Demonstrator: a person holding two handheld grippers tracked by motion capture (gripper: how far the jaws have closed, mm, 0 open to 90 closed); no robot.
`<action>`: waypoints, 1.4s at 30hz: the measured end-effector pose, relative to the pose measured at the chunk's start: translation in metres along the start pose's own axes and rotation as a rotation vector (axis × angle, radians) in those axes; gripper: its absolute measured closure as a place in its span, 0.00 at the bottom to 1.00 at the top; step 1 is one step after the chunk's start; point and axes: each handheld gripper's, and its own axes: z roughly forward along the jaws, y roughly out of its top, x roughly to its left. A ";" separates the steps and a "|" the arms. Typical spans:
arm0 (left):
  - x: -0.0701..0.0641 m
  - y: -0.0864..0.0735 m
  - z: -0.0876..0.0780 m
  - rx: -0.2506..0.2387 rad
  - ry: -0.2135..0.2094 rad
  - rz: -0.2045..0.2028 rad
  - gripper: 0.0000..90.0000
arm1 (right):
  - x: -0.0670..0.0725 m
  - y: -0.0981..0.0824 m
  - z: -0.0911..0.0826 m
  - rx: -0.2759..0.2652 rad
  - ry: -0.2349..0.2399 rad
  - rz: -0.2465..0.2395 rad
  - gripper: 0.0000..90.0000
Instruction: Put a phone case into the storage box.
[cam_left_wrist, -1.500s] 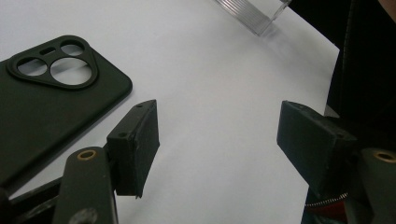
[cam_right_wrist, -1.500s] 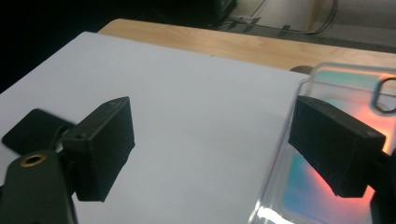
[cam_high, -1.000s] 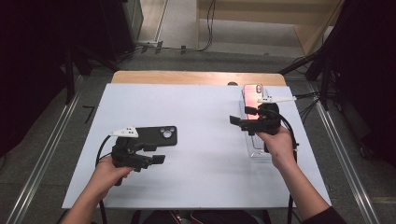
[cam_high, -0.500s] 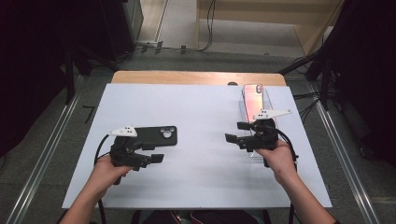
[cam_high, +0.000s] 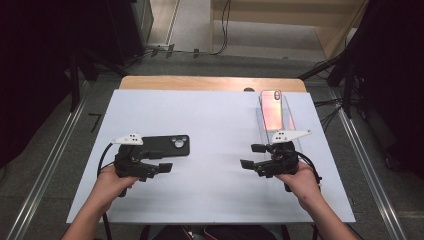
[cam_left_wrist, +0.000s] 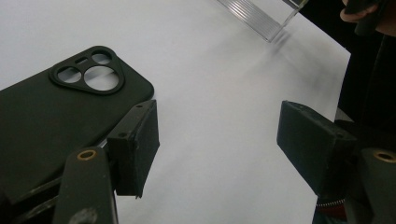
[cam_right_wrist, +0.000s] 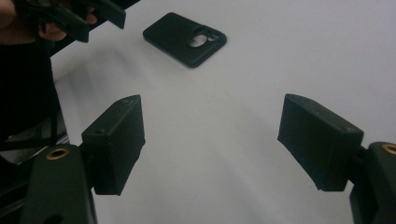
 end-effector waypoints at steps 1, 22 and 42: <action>0.001 0.000 0.000 0.002 0.002 -0.001 0.34 | 0.000 -0.001 0.000 0.004 0.005 -0.003 0.23; 0.026 0.016 -0.007 0.016 0.062 -0.057 0.33 | 0.011 -0.030 0.000 0.107 0.035 -0.055 0.24; 0.084 0.040 0.000 0.022 0.250 -0.204 0.66 | 0.008 -0.038 -0.002 0.113 0.021 -0.053 0.24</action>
